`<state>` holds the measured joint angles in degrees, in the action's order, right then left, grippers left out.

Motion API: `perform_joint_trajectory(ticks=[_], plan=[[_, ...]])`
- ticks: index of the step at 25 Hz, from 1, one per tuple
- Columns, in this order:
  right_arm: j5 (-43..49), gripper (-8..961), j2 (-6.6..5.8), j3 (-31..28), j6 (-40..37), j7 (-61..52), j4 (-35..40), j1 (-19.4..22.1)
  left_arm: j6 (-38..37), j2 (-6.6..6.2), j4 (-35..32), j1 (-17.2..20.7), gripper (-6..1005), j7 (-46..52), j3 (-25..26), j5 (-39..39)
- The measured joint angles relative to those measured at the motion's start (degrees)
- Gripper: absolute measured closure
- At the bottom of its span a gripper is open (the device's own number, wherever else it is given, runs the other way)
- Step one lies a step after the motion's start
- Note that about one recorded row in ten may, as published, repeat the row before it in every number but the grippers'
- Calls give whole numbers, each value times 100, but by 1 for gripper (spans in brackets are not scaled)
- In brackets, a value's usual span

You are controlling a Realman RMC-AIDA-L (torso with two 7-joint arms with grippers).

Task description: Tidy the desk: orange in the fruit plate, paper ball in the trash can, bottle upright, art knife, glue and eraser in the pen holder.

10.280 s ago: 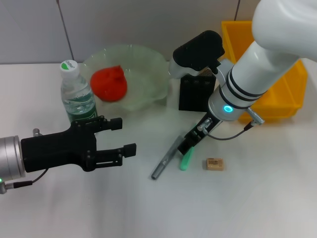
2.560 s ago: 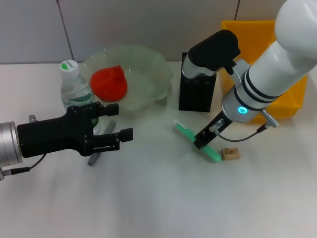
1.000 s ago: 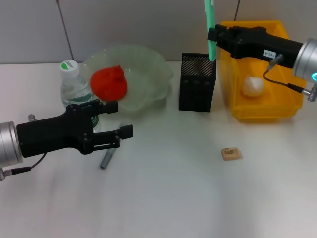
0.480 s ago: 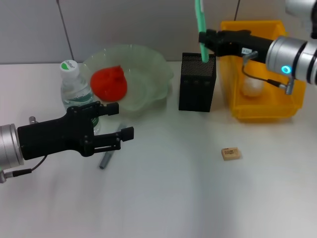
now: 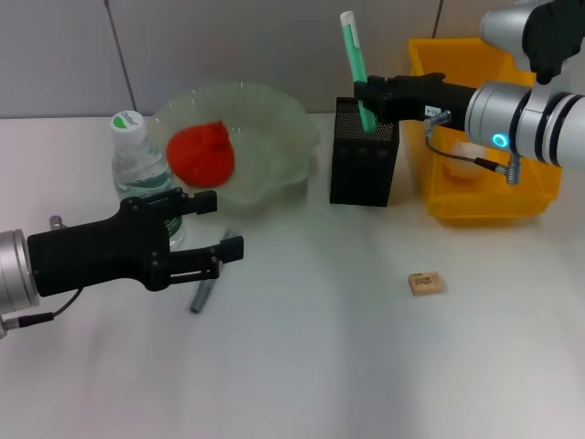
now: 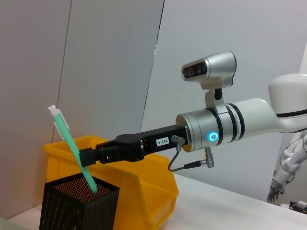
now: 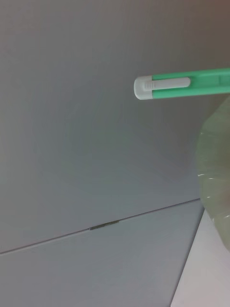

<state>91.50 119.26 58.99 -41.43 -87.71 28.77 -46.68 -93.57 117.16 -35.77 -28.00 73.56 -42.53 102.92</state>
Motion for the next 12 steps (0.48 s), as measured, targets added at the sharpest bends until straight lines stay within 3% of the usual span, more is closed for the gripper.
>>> perform_joint_trajectory(ticks=[11,12], plan=[[25,719,-3,-25,14,1,16,61,-60,-43,-9,-4,243,19,55,0],[27,673,-4,-30,14,1,16,65,-60,-44,-9,-4,243,19,61,0]])
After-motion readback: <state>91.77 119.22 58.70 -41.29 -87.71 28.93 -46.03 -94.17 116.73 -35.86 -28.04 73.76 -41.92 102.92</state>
